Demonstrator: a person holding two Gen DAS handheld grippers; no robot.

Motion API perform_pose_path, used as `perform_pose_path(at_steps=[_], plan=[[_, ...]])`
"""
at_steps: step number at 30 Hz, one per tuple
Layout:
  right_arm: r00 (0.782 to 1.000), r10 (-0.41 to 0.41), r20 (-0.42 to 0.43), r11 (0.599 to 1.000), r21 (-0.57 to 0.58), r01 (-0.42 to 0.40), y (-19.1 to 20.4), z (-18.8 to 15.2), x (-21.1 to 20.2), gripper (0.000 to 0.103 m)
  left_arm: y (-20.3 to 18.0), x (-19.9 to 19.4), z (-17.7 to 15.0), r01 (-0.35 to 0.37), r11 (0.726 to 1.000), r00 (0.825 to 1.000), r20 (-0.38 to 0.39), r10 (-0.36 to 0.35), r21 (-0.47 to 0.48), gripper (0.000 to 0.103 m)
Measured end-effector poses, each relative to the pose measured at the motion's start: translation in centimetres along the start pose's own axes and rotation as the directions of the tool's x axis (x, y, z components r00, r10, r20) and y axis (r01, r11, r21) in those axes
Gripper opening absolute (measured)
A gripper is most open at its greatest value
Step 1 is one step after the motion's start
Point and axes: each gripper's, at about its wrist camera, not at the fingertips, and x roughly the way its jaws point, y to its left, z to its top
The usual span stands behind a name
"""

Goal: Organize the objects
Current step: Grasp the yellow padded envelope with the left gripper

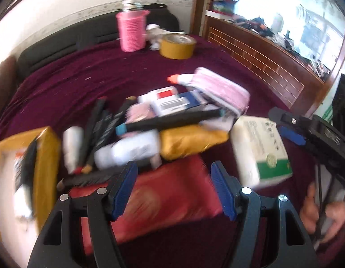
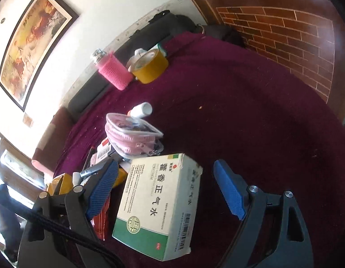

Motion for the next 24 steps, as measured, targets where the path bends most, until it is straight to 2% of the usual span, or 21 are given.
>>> perform_pose_path(at_steps=[4,7,9,11,14,17,24], plan=[[1.0,0.019,-0.011,1.0,0.021,-0.019,-0.4,-0.1,-0.3,0.087,-2.6,2.9,1.6,-0.058,0.995,0.998,-0.009,0.059,0.078,0.061],[0.999,0.033,-0.025,0.998,0.046,-0.032,-0.9,0.0,0.1,0.087,-4.3,4.6,1.8,-0.168,0.972,0.986,0.011,0.169,0.162,0.061],[0.999,0.04,-0.032,0.998,0.053,-0.038,-1.2,0.1,0.3,0.087,-4.2,4.9,1.6,-0.189,0.969,0.982,0.019,0.189,0.161,0.053],[0.999,0.038,-0.038,0.998,0.054,-0.036,-1.1,0.0,0.4,0.087,-3.2,4.4,1.6,-0.169,0.979,0.986,0.028,0.167,0.109,0.037],[0.999,0.03,-0.044,0.999,0.043,-0.029,-1.0,-0.1,0.5,0.087,-1.2,2.4,1.5,-0.103,0.994,0.993,0.052,0.102,0.02,0.036],[0.999,0.018,-0.047,0.999,0.035,-0.017,-0.9,-0.2,0.6,0.087,-0.4,-0.1,1.0,-0.075,0.997,0.992,0.098,0.074,0.0,0.036],[0.998,0.018,-0.06,1.0,0.01,-0.018,-0.1,-0.4,0.4,0.087,3.0,-7.8,-2.0,0.014,0.995,0.98,0.2,0.006,-0.1,0.036]])
